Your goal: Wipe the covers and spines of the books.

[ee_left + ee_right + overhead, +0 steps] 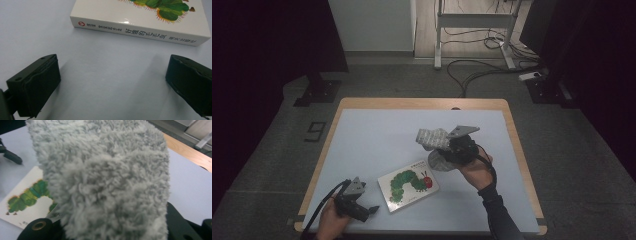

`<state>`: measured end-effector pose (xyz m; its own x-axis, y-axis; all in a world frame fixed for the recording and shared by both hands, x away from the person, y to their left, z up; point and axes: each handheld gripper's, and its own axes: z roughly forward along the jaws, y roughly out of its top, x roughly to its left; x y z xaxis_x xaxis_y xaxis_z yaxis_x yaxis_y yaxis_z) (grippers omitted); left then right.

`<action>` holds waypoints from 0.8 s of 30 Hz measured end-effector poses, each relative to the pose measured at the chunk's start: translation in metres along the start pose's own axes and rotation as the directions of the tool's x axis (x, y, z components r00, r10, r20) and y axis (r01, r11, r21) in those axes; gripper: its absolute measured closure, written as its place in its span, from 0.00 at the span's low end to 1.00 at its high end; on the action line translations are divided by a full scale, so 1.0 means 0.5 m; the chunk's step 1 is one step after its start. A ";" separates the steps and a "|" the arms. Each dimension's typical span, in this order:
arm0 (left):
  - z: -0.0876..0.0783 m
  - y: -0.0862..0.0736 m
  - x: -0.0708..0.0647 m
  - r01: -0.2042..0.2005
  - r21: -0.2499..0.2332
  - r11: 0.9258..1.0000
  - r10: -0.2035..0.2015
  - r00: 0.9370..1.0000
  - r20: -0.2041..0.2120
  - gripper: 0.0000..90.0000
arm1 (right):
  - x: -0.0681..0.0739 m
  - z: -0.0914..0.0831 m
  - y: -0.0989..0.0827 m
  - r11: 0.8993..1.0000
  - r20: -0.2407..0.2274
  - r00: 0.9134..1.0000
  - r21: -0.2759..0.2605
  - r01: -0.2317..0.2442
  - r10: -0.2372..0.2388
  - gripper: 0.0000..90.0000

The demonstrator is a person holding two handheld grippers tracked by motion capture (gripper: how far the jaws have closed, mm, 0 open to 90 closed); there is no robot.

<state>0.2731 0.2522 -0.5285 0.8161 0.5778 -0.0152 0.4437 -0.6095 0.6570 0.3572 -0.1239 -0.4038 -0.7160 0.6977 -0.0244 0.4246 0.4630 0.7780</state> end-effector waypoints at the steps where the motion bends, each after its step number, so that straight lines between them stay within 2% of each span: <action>1: 0.000 0.000 0.000 0.000 0.000 1.000 0.000 1.000 0.000 0.00 | 0.005 0.003 0.003 1.000 -0.006 1.000 -0.002 0.006 -0.006 0.71; 14: 0.000 0.000 0.000 -0.001 0.000 1.000 0.001 1.000 0.000 0.00 | 0.058 0.037 0.037 0.998 -0.058 0.997 -0.009 0.058 -0.058 0.70; 24: 0.000 0.000 0.000 -0.002 0.000 1.000 0.002 1.000 0.000 0.00 | 0.081 0.075 0.030 0.997 -0.074 0.994 -0.001 0.075 -0.075 0.70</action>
<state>0.2731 0.2522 -0.5285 0.8168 0.5768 -0.0139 0.4424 -0.6106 0.6568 0.3553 -0.0683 -0.4165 -0.7850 0.6185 -0.0359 0.3692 0.5135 0.7746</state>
